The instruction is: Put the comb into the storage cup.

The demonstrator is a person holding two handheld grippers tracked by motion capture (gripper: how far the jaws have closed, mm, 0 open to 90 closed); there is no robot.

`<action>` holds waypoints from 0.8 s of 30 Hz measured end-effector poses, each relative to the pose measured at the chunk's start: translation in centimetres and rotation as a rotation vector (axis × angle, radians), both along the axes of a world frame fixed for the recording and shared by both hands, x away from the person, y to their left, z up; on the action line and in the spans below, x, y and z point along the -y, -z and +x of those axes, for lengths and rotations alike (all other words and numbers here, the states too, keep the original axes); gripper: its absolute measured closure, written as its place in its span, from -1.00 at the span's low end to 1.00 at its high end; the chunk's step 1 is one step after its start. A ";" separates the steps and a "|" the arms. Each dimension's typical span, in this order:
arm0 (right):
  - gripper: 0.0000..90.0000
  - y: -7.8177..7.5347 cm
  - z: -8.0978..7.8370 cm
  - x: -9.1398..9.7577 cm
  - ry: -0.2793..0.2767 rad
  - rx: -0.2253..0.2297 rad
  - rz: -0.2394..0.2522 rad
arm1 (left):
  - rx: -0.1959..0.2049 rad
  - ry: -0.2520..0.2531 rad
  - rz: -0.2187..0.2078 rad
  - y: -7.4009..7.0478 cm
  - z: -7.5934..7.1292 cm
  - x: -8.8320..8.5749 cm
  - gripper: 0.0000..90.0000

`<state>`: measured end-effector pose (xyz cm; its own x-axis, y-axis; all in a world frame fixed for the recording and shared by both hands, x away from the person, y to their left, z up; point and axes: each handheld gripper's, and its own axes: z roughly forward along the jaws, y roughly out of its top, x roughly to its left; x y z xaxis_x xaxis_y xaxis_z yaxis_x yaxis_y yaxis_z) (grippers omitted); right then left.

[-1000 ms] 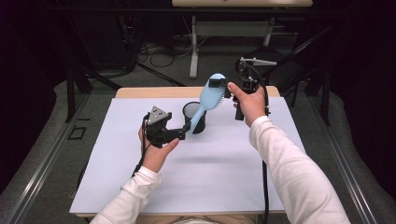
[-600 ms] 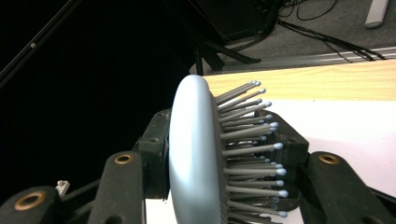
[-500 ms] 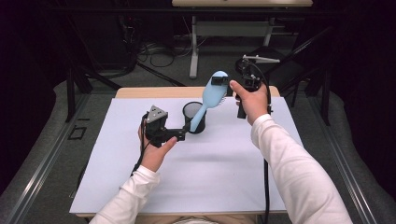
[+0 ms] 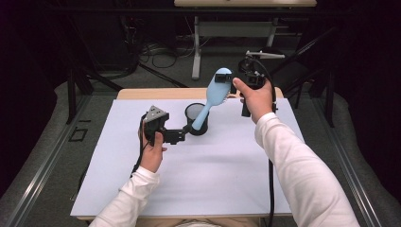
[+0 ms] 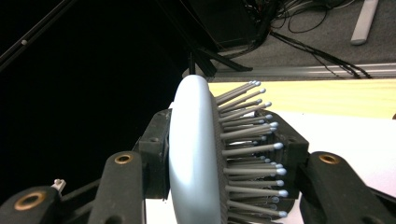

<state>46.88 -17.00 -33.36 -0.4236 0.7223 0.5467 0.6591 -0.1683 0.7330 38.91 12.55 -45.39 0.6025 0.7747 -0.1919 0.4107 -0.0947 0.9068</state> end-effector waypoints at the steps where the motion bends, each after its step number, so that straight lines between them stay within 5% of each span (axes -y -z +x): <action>1: 0.11 -0.1 0.0 0.0 0.001 0.003 -0.001 | -0.001 0.000 0.005 0.0 0.0 -0.1 -0.99; 24: 0.11 -1.4 0.8 -1.2 0.036 0.067 -0.070 | -0.004 -0.016 0.001 -0.4 0.3 -1.1 -0.99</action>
<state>47.71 -15.77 -31.92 -0.4310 0.7729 0.4657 0.6024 -0.1378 0.7862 39.21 13.64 -45.00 0.5895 0.7844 -0.1931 0.4153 -0.0893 0.9053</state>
